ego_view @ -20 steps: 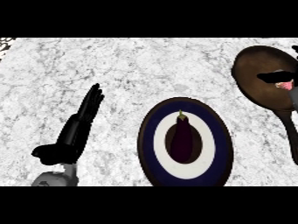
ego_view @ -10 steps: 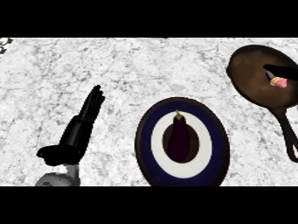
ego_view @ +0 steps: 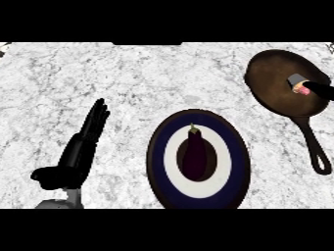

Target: Pick the cupcake from the plate and place it in the pan

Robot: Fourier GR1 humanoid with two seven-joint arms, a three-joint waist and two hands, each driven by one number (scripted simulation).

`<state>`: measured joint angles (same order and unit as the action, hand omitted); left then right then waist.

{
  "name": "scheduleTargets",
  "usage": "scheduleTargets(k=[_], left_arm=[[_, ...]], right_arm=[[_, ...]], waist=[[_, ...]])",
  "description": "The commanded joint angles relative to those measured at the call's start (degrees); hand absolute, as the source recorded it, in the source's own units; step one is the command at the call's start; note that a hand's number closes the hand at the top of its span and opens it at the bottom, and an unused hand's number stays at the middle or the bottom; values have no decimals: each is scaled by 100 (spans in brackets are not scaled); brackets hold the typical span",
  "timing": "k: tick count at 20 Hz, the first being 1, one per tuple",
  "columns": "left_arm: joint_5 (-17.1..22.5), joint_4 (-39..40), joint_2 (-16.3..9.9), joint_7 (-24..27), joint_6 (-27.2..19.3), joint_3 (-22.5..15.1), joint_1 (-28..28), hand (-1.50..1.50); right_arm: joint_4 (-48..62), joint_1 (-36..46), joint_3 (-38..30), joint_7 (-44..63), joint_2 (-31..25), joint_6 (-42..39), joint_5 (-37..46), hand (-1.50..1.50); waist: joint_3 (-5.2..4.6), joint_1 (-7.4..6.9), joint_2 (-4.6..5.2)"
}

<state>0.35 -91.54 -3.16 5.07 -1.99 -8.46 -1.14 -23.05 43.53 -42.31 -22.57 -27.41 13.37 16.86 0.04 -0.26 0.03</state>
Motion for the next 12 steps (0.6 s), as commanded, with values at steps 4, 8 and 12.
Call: scheduleTargets(k=[4, 8, 12], left_arm=[[-76, 475, 92, 83, -67, 153, -367, 0], [-54, 400, 66, 300, -18, 166, -83, 0], [15, -182, -81, -133, 158, 128, 94, 0]], right_arm=[[-1069, -1014, 277, -211, 234, -1205, -527, -150], [-2501, -1780, 649, 176, 693, -1139, -613, -150], [-3786, -2492, 980, 656, 1107, -940, -749, -150]], waist=[[-10, 110, -28], [-16, 142, -46], [-10, 72, -30]])
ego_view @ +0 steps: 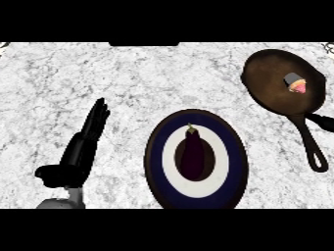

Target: Pick the cupcake from the plate and place it in the pan

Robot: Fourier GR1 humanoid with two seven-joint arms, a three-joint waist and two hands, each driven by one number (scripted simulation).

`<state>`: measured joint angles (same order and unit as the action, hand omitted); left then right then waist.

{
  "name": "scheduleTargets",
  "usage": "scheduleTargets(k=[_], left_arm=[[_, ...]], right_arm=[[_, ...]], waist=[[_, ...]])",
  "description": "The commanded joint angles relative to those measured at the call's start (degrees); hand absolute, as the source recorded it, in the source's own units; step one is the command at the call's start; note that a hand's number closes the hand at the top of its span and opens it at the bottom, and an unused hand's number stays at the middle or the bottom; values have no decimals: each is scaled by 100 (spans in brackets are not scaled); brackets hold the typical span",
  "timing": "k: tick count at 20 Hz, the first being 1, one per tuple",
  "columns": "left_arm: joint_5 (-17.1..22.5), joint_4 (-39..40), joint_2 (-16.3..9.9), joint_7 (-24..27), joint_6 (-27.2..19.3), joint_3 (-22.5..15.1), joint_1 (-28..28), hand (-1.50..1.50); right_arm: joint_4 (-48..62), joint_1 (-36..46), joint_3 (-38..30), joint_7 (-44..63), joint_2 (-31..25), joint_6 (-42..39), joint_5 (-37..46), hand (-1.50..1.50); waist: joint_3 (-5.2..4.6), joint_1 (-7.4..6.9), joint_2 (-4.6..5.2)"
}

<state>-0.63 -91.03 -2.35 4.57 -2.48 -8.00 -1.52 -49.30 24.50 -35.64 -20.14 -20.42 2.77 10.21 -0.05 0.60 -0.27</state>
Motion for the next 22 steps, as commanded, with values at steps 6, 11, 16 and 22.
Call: scheduleTargets(k=[6, 11, 16, 22], left_arm=[[-160, -92, 130, -46, -6, -38, 9, 0], [-99, -5, 103, 115, 136, 55, 107, 0], [-71, 78, 159, 80, 240, 61, 65, 0], [113, -92, -105, -7, 466, 362, 82, 0]], right_arm=[[-1207, -1082, 581, 288, 265, 67, -338, -150], [-1711, -1221, 778, 691, 214, 437, -220, -150], [-1357, -1241, 834, 563, 39, 357, -335, -150], [-1780, -1364, 1163, 748, 109, 874, 188, -150]], waist=[[6, -66, 25], [5, -68, 25], [6, -70, 27], [5, -73, 27]])
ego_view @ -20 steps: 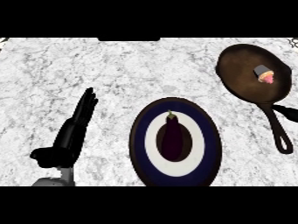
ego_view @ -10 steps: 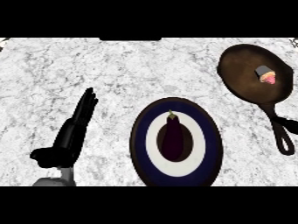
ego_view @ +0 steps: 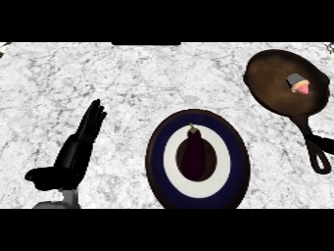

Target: Pick the cupcake from the plate and place it in the pan

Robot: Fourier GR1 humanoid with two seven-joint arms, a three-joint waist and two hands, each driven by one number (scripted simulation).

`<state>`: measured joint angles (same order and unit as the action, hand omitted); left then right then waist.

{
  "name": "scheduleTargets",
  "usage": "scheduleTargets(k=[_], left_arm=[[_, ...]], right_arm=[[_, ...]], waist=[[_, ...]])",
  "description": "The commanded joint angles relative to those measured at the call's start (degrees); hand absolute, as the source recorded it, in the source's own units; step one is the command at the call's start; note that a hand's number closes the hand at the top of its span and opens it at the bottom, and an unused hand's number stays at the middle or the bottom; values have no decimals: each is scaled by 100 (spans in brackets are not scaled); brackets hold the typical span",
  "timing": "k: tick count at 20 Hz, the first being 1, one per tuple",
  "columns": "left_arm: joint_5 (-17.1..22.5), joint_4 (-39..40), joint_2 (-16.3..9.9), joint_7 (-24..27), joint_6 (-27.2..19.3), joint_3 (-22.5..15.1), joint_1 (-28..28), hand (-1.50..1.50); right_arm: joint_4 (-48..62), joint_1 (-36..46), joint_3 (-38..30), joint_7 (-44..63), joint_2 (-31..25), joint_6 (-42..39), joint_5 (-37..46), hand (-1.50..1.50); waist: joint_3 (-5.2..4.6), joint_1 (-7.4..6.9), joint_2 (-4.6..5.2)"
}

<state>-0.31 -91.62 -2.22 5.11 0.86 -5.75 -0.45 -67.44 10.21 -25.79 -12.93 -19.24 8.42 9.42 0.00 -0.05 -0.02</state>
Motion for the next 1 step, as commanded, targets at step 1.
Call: scheduleTargets(k=[1], left_arm=[[-107, 187, 67, 179, -9, -38, 39, 0]], right_arm=[[-208, -288, 190, -98, 122, 362, 271, -150]], waist=[[-1, 8, 0]])
